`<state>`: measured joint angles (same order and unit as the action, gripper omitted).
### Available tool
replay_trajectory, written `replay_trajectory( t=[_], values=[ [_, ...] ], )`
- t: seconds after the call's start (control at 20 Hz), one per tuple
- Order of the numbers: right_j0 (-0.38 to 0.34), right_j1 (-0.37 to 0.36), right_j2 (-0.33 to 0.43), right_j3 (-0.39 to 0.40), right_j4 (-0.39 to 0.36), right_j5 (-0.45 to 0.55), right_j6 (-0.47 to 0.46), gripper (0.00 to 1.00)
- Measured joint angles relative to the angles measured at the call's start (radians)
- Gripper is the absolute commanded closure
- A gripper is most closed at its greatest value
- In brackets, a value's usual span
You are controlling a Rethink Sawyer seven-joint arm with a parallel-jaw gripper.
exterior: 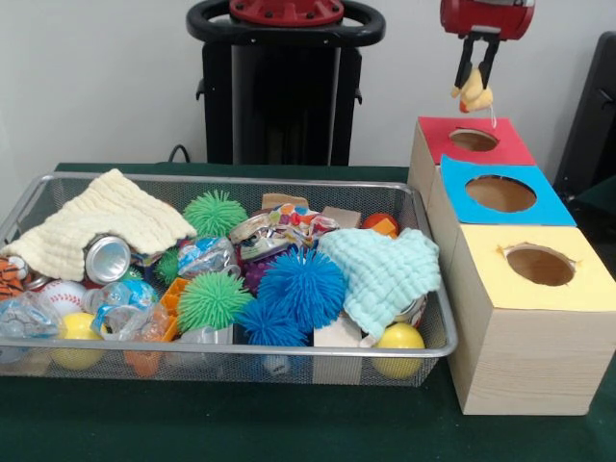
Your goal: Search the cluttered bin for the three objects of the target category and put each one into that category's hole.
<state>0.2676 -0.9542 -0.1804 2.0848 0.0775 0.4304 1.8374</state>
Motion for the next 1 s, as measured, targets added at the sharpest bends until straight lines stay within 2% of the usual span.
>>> replay_trajectory(
  t=[0.55,1.0],
  values=[
    [0.001,0.042,0.0,0.0,0.0,-0.001,0.0,1.0],
    [0.013,0.044,0.0,0.0,0.004,-0.01,0.0,1.0]
  ],
)
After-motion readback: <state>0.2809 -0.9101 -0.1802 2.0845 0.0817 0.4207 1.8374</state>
